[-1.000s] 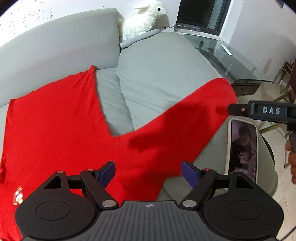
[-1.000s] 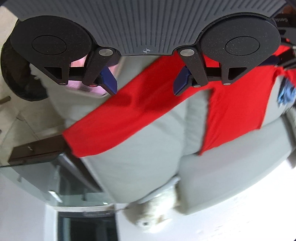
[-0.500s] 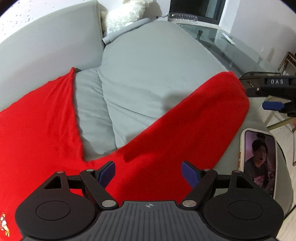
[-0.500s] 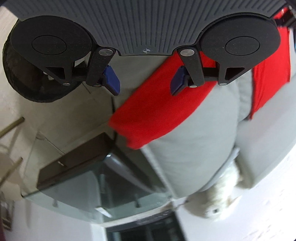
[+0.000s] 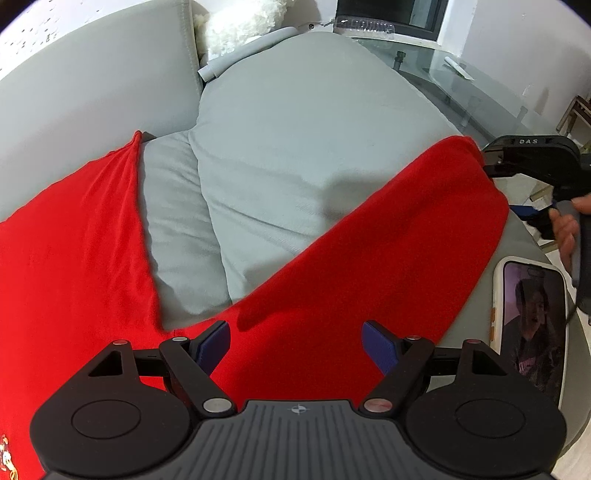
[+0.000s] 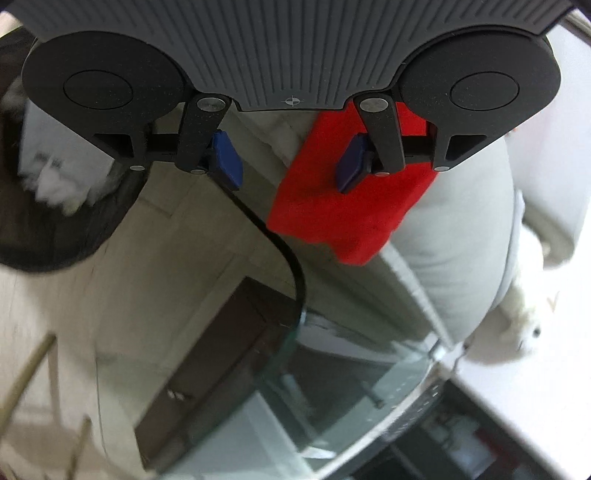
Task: Fold clothes
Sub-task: 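Reach the right gripper to the red sleeve cuff and close on it, then carry the held sleeve across the shirt body and open the right gripper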
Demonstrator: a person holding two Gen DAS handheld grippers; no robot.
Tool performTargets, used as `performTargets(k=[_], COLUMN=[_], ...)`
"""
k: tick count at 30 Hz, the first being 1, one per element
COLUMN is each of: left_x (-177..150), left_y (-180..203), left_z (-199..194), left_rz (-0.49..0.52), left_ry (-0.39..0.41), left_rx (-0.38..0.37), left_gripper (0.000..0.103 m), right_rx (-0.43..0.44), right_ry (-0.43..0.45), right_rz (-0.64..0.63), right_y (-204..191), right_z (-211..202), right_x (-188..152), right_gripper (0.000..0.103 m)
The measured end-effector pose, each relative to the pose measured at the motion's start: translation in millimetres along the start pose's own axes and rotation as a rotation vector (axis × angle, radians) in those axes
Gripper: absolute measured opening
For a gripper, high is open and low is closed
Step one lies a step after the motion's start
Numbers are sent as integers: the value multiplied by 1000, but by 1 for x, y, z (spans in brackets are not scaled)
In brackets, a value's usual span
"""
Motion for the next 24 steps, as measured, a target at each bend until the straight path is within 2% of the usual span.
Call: performTargets(k=[1, 2, 3, 4, 6, 8, 11, 16, 17, 19, 21, 24], left_x=[0, -1, -2, -2, -3, -3, -4, -7, -8, -11, -14, -21], left_y=[0, -1, -2, -4, -7, -10, -16, -26, -29, -34, -43, -58], left_z=[0, -1, -1, -2, -4, -7, -16, -38, -43, -53, -67, -87], left_rz=[0, -1, -2, -4, -11, -18, -30, -50, -58, -71, -88, -119], left_ry=[-1, -3, -5, -7, -9, -6, 9, 41, 50, 64, 83, 109], left_rx=[2, 3, 6, 8, 14, 19, 31, 57, 62, 70, 79, 94], left_gripper=[78, 78, 78, 78, 78, 78, 78, 79, 79, 79, 79, 79], right_rx=[24, 46, 64, 80, 120, 109, 55, -16, -16, 2, 22, 98], right_ry=[-9, -12, -15, -17, -2, 34, 92, 155, 159, 182, 183, 159], right_rz=[48, 81, 102, 120, 145, 100, -35, -322, -338, -465, -525, -649], right_y=[5, 9, 12, 15, 15, 8, -12, -60, -63, -91, -106, -141], right_z=[4, 7, 8, 9, 8, 1, -14, -54, -57, -81, -95, -125], right_x=[2, 3, 3, 3, 2, -1, -6, -19, -20, -38, -52, -100], right_gripper=[62, 56, 48, 34, 27, 19, 9, 5, 5, 5, 5, 4])
Point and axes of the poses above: each gripper's, at about its wrist camera, not at the fingertips, and z roughly the way its jaws point, y to its right, x to its top, the point moved 2 cm from there along z, roughly the way its jaws point, and after that the axes turned 5 degrees about z, right-handed, at the moved point
